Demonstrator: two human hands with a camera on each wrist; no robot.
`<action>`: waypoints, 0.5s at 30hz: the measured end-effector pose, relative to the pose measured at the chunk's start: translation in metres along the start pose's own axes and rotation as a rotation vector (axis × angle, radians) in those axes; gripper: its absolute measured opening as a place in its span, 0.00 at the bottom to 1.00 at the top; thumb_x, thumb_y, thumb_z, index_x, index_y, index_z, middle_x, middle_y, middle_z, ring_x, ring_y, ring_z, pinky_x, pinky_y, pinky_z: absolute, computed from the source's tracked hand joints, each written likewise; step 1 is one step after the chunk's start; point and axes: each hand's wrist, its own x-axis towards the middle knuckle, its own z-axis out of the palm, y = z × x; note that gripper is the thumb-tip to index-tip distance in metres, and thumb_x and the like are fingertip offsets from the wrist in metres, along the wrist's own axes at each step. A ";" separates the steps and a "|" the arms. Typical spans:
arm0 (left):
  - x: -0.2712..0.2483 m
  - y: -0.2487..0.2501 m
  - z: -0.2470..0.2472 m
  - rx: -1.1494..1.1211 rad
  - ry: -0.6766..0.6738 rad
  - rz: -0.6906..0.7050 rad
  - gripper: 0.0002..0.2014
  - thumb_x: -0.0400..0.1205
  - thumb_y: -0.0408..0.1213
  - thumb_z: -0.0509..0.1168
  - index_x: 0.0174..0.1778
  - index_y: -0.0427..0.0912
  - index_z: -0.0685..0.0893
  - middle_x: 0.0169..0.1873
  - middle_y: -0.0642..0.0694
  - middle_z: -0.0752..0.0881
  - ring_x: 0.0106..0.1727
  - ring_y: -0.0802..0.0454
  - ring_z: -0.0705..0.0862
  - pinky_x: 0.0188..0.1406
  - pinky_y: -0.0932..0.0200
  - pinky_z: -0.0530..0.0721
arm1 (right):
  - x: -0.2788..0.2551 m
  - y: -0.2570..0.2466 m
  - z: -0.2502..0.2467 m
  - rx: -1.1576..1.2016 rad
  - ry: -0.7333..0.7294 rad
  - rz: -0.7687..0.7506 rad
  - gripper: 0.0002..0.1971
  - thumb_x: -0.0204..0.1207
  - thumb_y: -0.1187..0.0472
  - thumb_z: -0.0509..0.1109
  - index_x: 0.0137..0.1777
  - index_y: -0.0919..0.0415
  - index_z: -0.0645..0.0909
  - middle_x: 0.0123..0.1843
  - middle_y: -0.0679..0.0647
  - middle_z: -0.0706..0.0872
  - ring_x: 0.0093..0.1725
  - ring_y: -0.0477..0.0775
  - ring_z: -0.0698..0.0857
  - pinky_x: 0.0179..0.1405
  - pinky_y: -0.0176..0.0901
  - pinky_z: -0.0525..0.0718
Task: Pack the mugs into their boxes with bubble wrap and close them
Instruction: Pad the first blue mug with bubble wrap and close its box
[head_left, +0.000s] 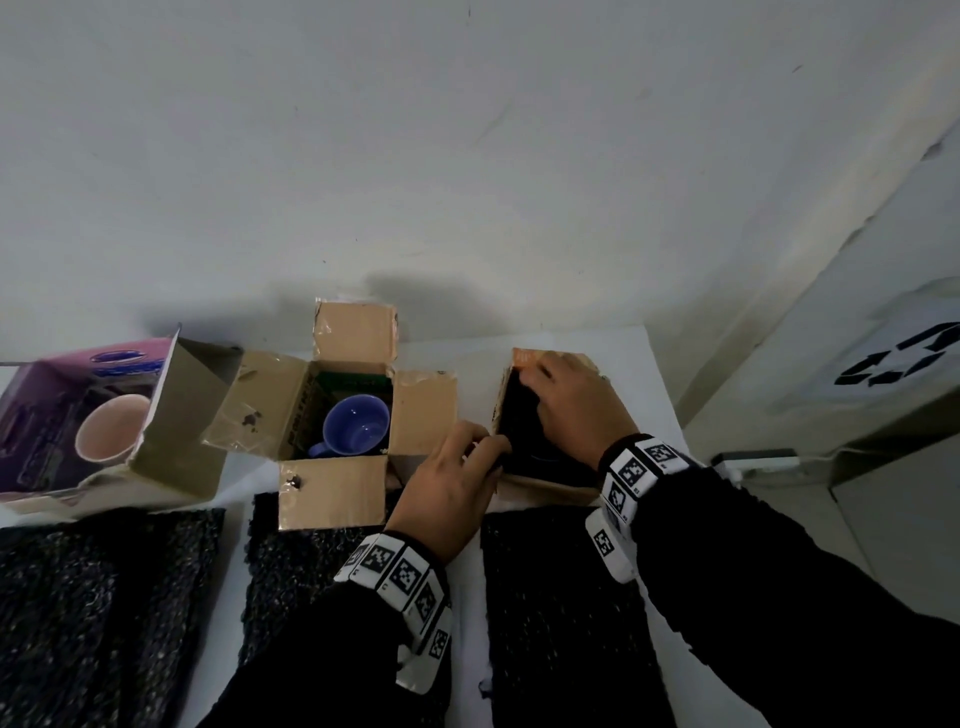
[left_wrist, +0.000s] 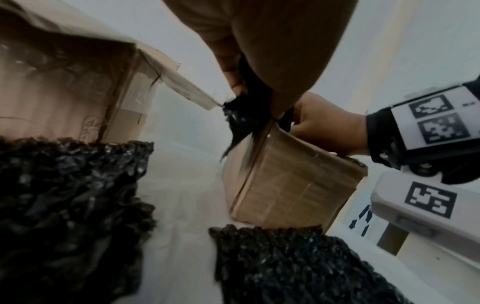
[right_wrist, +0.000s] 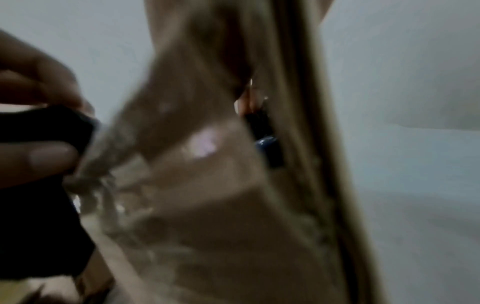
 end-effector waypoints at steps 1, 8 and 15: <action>0.001 0.000 0.000 -0.011 0.016 -0.004 0.13 0.77 0.29 0.69 0.55 0.43 0.79 0.52 0.43 0.77 0.44 0.48 0.81 0.36 0.59 0.82 | -0.002 0.000 -0.002 0.070 0.015 0.068 0.15 0.67 0.70 0.69 0.55 0.63 0.81 0.52 0.61 0.84 0.48 0.65 0.83 0.40 0.52 0.82; 0.007 0.002 0.004 0.087 -0.017 0.079 0.09 0.79 0.38 0.64 0.49 0.41 0.89 0.52 0.47 0.86 0.54 0.48 0.81 0.51 0.51 0.83 | -0.005 0.005 0.014 -0.027 -0.281 0.084 0.22 0.73 0.55 0.63 0.68 0.47 0.70 0.63 0.53 0.82 0.66 0.62 0.75 0.65 0.64 0.72; 0.007 0.003 0.006 0.338 -0.098 0.072 0.16 0.78 0.45 0.57 0.48 0.48 0.90 0.49 0.57 0.88 0.58 0.46 0.75 0.53 0.50 0.71 | -0.014 0.005 0.004 0.148 -0.083 -0.028 0.15 0.69 0.59 0.69 0.57 0.54 0.78 0.57 0.51 0.81 0.57 0.55 0.75 0.51 0.54 0.79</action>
